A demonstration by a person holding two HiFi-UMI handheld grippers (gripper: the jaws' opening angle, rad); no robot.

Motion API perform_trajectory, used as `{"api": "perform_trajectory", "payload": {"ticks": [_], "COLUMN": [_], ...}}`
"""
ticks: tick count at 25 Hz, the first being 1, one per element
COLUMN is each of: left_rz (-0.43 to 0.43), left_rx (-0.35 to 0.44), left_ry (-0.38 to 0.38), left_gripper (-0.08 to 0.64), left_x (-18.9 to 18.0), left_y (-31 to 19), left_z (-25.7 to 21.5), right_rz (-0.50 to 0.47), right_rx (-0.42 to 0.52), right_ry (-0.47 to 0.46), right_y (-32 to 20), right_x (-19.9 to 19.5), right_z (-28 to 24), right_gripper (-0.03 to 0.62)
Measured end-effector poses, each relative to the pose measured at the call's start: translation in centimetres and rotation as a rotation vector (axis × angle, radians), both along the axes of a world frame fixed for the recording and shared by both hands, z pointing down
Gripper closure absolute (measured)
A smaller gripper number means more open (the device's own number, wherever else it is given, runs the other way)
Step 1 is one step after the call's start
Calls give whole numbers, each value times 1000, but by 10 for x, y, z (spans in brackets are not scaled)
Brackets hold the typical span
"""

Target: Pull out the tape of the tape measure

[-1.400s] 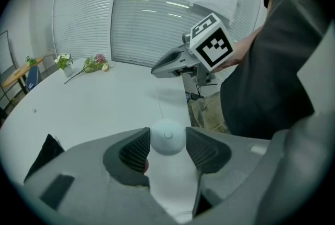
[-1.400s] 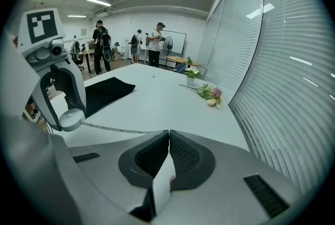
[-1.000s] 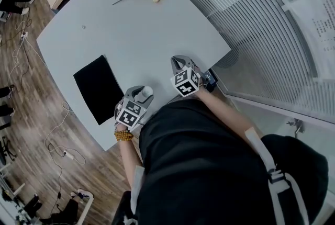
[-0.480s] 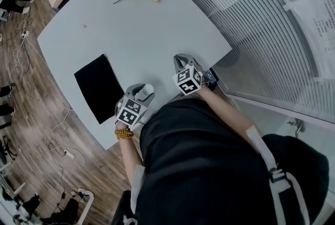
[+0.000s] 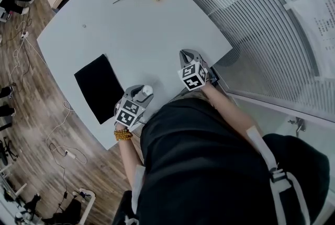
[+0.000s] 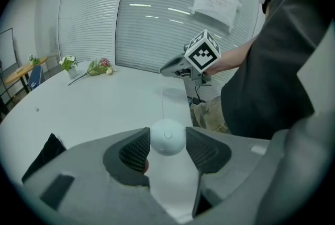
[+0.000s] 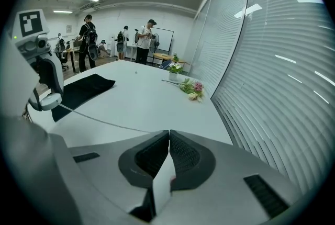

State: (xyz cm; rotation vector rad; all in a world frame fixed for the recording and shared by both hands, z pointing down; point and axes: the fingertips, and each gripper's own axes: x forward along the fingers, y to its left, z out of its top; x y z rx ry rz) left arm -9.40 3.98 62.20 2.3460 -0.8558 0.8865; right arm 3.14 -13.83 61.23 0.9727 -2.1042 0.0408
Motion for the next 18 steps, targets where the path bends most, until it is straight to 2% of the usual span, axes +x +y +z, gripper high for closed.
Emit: {"api": "perform_trajectory", "payload": {"ticks": [5, 12, 18], "left_rz": [-45, -48, -81], "left_rx": [12, -10, 0], "left_ry": [42, 59, 138], "left_gripper": [334, 334, 334], "left_x": [-11, -10, -8], "left_y": [-4, -4, -9], "left_z": [-8, -9, -21], "right_rz": [23, 8, 12], "right_rx": [18, 37, 57], "right_ry": [4, 27, 41], "right_y": [-5, -4, -8], "right_x": [6, 9, 11], "right_z": [-2, 0, 1], "right_gripper": [589, 588, 588]}}
